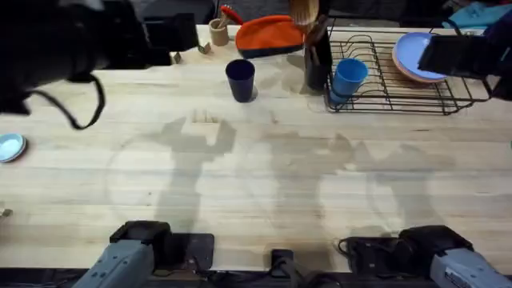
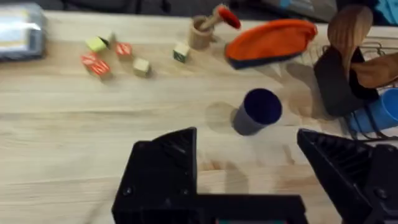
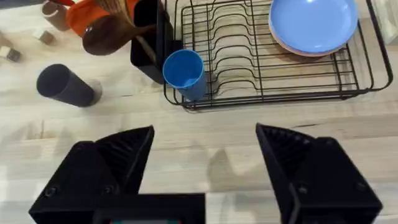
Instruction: Pick up the cup on the table and put them onto the rack.
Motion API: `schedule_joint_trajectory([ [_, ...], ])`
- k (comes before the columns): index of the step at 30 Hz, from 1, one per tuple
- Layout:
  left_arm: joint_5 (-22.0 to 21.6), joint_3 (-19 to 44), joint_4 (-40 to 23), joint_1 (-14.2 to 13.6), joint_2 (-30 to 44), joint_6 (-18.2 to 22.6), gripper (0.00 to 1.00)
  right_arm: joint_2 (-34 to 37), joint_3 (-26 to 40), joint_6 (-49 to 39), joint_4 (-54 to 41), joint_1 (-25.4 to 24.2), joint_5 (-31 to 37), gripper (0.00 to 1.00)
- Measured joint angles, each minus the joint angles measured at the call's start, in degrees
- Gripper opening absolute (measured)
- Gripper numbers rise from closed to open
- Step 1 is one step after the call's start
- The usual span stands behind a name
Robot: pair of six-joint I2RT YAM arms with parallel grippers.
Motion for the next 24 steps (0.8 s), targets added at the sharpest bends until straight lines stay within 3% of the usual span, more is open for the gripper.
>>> schedule_joint_trajectory([
  [8,3.6,0.0,4.8,-0.8,10.0,-4.3,0.995,0.0,0.0,0.0,0.0,0.0,0.0,0.998],
  [18,2.4,0.0,11.9,-6.9,20.2,-5.3,0.995,0.0,0.0,0.0,0.0,0.0,0.0,0.998],
  [24,1.3,0.0,16.3,-9.1,26.7,-5.4,0.995,0.0,0.0,0.0,0.0,0.0,0.0,0.997],
])
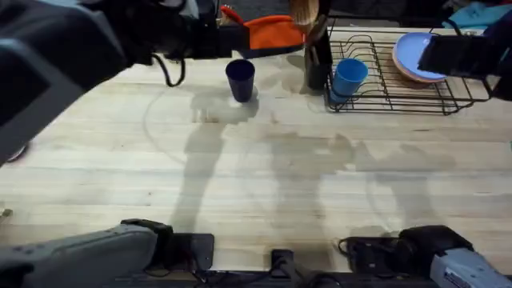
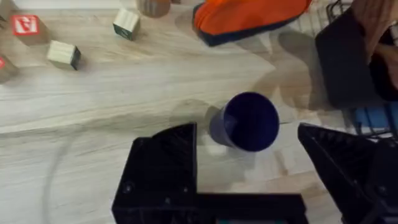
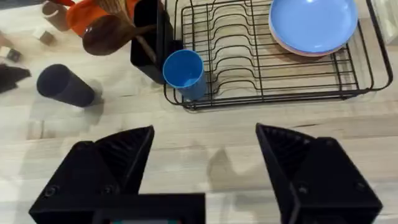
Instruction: Pick up the cup on the table and put them onto the rack.
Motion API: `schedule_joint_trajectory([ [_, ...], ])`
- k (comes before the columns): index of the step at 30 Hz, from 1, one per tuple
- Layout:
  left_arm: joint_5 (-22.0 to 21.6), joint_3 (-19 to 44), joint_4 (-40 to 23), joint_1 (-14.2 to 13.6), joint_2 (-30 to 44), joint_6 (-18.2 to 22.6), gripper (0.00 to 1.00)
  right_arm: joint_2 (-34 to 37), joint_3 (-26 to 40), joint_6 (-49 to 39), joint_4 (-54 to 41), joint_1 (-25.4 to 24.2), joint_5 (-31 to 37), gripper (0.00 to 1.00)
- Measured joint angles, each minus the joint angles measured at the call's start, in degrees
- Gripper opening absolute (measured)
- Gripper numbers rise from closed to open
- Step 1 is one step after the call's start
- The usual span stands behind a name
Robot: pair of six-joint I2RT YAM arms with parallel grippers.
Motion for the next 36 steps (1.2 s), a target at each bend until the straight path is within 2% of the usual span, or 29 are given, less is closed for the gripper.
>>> schedule_joint_trajectory([
  [5,-0.4,0.0,0.3,-0.7,4.1,0.0,0.995,0.0,0.0,0.0,0.0,0.0,0.0,0.997],
  [14,-5.9,0.0,-1.4,-0.8,7.5,0.0,0.993,0.0,0.0,0.0,0.0,0.0,0.0,0.997],
  [36,-7.2,0.0,-1.1,-0.8,13.0,0.0,0.996,0.0,0.0,0.0,0.0,0.0,0.0,0.998],
])
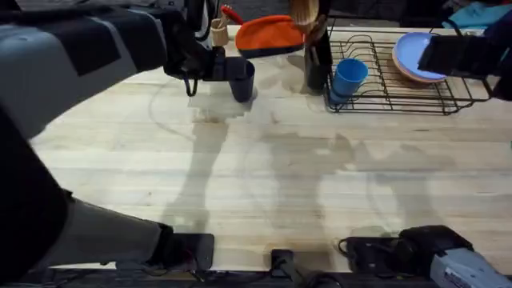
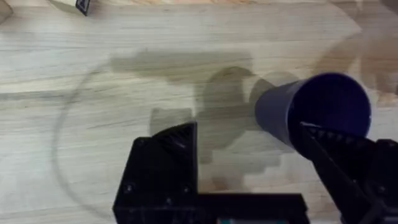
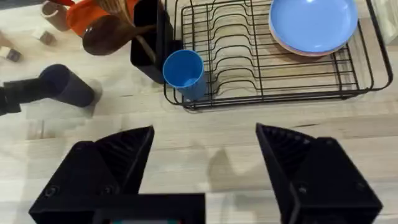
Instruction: Pick up the cup on the table and put them onto the rack.
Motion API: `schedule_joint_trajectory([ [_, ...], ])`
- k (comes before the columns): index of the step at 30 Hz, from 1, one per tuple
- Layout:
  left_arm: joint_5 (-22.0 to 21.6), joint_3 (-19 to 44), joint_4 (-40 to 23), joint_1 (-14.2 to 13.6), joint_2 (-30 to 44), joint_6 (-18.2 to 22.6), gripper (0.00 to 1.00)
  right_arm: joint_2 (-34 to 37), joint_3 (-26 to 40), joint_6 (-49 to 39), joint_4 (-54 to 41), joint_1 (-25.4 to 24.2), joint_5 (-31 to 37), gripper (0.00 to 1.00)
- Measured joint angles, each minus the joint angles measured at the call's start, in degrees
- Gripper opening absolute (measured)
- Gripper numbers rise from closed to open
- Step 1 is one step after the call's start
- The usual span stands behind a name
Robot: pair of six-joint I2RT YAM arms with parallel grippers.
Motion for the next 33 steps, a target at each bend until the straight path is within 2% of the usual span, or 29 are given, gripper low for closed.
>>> schedule_joint_trajectory([
  [3,0.4,0.0,0.5,0.0,0.0,0.0,0.969,0.0,0.0,0.0,0.0,0.0,0.0,0.998],
  [4,1.6,0.0,1.2,0.0,0.0,-0.1,0.853,0.0,0.0,0.0,0.0,0.0,0.0,0.998],
  [8,1.8,0.0,1.2,0.0,0.0,-0.2,0.708,0.0,0.0,0.0,0.0,0.0,0.0,0.997],
  [12,1.9,0.0,1.3,0.0,0.0,-0.4,0.465,0.0,0.0,0.0,0.0,0.0,0.0,0.998],
  [17,2.2,0.0,1.4,0.0,0.0,-0.3,0.07,0.0,0.0,0.0,-0.1,0.0,0.0,0.998],
  [27,3.1,0.0,1.6,0.0,-0.4,-0.4,0.043,0.0,0.0,0.0,-0.1,0.0,0.0,0.997],
  [33,3.3,0.0,0.8,0.0,-4.9,-0.4,0.043,0.0,0.0,0.0,-0.1,0.0,0.0,0.998],
])
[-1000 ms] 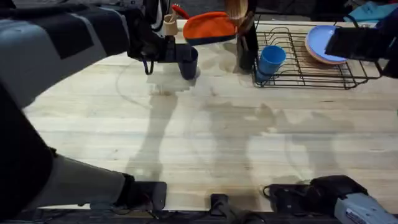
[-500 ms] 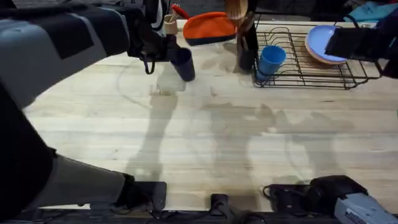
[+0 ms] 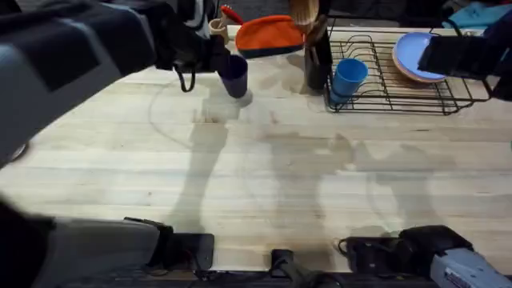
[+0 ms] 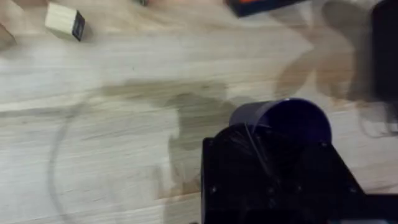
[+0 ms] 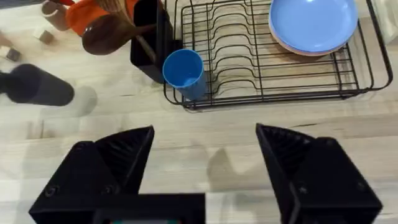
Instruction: Pick up the cup on the table and put them onto the rack.
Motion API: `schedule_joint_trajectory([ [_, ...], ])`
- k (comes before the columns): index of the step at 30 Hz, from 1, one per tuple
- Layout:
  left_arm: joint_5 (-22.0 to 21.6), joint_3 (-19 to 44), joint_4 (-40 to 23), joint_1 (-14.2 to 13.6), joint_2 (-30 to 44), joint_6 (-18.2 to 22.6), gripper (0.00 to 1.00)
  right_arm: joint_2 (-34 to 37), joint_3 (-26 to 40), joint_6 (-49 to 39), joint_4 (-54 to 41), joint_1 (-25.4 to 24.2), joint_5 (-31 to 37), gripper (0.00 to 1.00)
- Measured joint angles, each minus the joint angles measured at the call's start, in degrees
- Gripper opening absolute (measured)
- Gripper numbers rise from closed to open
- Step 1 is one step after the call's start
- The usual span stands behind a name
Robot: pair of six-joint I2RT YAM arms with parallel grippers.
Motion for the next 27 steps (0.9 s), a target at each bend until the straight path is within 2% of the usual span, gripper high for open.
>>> schedule_joint_trajectory([
  [6,1.4,0.0,-2.1,0.0,-7.3,0.0,0.043,0.0,0.0,0.0,0.0,0.0,0.0,0.997],
  [8,1.7,0.0,-4.8,0.0,-10.8,0.4,0.043,0.0,0.0,0.0,0.0,0.0,0.0,0.998],
  [21,2.8,0.0,-8.4,-0.6,-17.6,5.4,0.043,0.0,0.0,0.0,0.0,0.0,0.0,0.997],
  [27,8.2,0.0,-8.5,-1.1,-17.8,6.1,0.043,0.0,0.0,0.0,0.0,0.0,0.0,0.997],
])
